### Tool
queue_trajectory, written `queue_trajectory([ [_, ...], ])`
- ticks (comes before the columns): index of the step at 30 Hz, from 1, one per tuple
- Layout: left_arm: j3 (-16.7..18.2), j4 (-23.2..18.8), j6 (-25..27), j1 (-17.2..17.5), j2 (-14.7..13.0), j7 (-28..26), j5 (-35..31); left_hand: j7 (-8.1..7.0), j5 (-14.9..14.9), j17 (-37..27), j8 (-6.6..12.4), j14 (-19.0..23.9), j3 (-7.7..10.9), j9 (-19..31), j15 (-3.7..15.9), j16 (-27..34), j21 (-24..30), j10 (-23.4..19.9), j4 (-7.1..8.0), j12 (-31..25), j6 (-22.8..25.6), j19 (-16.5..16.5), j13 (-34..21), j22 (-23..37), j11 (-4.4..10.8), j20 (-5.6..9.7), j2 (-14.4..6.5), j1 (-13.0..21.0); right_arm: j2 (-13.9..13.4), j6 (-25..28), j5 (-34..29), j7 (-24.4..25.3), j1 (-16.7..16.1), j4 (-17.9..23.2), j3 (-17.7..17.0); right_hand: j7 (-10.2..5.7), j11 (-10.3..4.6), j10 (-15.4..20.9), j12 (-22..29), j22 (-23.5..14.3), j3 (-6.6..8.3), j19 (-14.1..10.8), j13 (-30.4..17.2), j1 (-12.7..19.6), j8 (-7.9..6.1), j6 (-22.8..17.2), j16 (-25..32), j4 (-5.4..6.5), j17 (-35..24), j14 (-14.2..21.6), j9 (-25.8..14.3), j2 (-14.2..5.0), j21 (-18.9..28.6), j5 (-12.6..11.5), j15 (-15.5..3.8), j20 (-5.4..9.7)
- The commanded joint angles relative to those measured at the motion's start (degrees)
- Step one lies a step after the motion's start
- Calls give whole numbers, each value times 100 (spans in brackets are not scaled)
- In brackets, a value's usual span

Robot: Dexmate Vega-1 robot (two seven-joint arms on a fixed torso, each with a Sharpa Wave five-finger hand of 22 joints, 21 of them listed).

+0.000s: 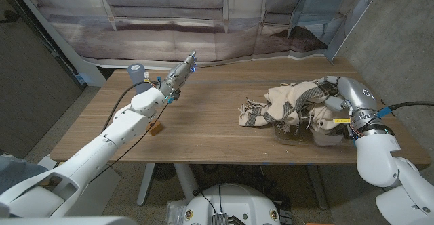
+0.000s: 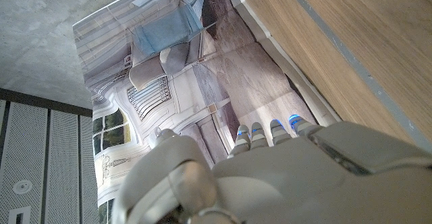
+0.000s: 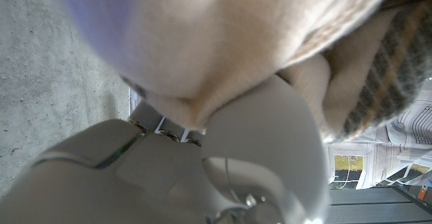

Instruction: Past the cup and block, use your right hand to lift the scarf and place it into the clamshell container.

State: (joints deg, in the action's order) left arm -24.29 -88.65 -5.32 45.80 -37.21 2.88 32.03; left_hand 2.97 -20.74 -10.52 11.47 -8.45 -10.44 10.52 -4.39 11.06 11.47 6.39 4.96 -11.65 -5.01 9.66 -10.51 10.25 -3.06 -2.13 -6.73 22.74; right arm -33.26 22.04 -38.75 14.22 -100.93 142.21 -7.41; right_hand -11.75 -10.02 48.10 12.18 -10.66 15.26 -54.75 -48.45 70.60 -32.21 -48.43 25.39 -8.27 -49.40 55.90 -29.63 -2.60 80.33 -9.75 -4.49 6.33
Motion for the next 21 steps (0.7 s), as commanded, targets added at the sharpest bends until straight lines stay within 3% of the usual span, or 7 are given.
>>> queue_trajectory([
  [1,14,-54,-48,102,8,-61,18,19,14,-12,-13,-58,-50,31,0,-17,4,32,-5,7,-5,721,-24,32,-13,-4,10,71,-174,155,103,-120,-35,3,57,11,-9,42,5,-11,31,754,-20,457,-35,-54,17,10,-19,742,-12,-491,29,-37,-845,652],
  [21,85,-305,51,251,-115,-213,4,17,14,-12,-15,-58,-70,31,-8,-14,6,25,1,2,-10,726,-24,32,-12,-10,1,83,-612,422,80,-260,164,-196,293,11,-11,23,-15,-10,34,770,-10,452,-25,-61,14,14,-31,732,-8,-489,35,-36,-841,653],
])
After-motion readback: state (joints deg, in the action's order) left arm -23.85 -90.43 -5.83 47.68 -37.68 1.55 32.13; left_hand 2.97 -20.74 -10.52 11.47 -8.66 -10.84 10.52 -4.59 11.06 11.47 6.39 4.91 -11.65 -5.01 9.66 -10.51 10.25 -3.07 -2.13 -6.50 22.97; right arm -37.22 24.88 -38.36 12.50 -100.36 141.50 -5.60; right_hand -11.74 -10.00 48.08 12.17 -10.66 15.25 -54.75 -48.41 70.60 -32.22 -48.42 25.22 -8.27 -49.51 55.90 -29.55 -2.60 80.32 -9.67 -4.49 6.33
